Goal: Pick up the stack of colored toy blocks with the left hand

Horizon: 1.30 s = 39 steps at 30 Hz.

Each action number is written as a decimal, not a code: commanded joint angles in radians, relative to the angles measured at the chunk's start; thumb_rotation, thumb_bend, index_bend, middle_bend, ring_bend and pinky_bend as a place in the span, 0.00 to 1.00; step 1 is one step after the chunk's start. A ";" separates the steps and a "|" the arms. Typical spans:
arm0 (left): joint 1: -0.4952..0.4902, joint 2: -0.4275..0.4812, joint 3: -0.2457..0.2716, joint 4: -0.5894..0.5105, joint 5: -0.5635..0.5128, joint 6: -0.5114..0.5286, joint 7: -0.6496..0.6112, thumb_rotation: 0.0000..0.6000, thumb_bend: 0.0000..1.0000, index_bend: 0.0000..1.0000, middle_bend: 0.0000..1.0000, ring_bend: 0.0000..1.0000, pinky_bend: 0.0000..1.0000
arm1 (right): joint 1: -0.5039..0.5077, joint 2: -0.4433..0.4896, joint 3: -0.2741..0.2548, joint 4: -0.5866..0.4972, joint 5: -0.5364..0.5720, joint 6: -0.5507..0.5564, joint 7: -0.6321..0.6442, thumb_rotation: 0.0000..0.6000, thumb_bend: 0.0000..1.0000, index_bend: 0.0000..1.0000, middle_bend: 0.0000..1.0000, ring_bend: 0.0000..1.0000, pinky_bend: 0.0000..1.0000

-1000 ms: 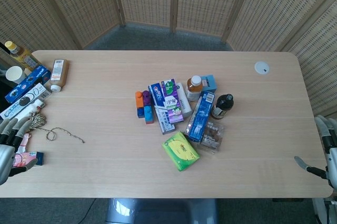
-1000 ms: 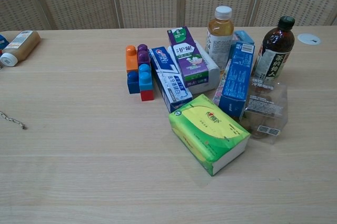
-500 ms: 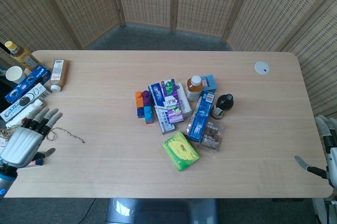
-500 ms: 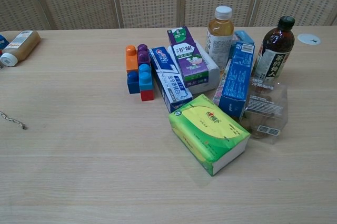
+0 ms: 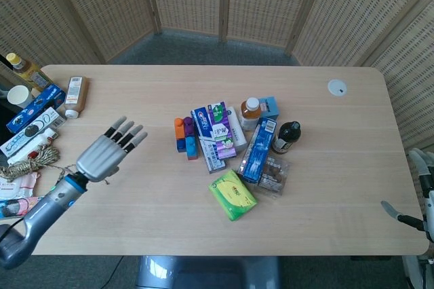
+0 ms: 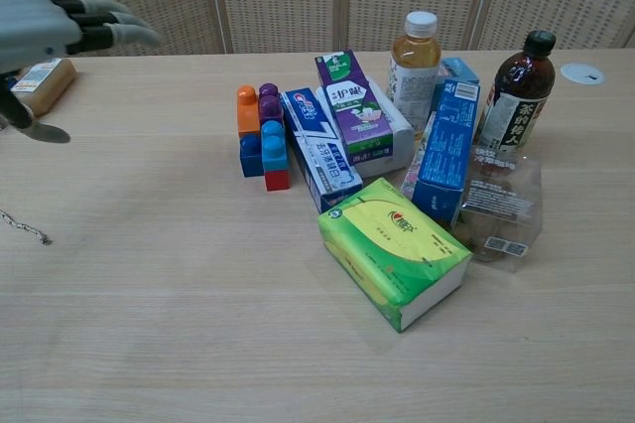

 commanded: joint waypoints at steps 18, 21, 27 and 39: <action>-0.283 -0.402 -0.056 0.346 -0.200 -0.206 0.322 1.00 0.13 0.00 0.00 0.00 0.00 | -0.001 0.020 0.011 0.016 0.027 -0.013 0.076 1.00 0.00 0.00 0.00 0.00 0.00; -0.298 -0.427 -0.043 0.375 -0.208 -0.212 0.347 1.00 0.13 0.00 0.00 0.00 0.00 | -0.002 0.024 0.013 0.019 0.031 -0.012 0.089 1.00 0.00 0.00 0.00 0.00 0.00; -0.311 -0.469 -0.012 0.444 -0.218 -0.213 0.367 1.00 0.13 0.00 0.00 0.00 0.00 | -0.006 0.031 0.016 0.022 0.035 -0.009 0.111 1.00 0.00 0.00 0.00 0.00 0.00; -0.339 -0.581 -0.025 0.598 -0.266 -0.175 0.346 1.00 0.13 0.00 0.00 0.00 0.00 | -0.008 0.031 0.012 0.016 0.023 -0.003 0.103 1.00 0.00 0.00 0.00 0.00 0.00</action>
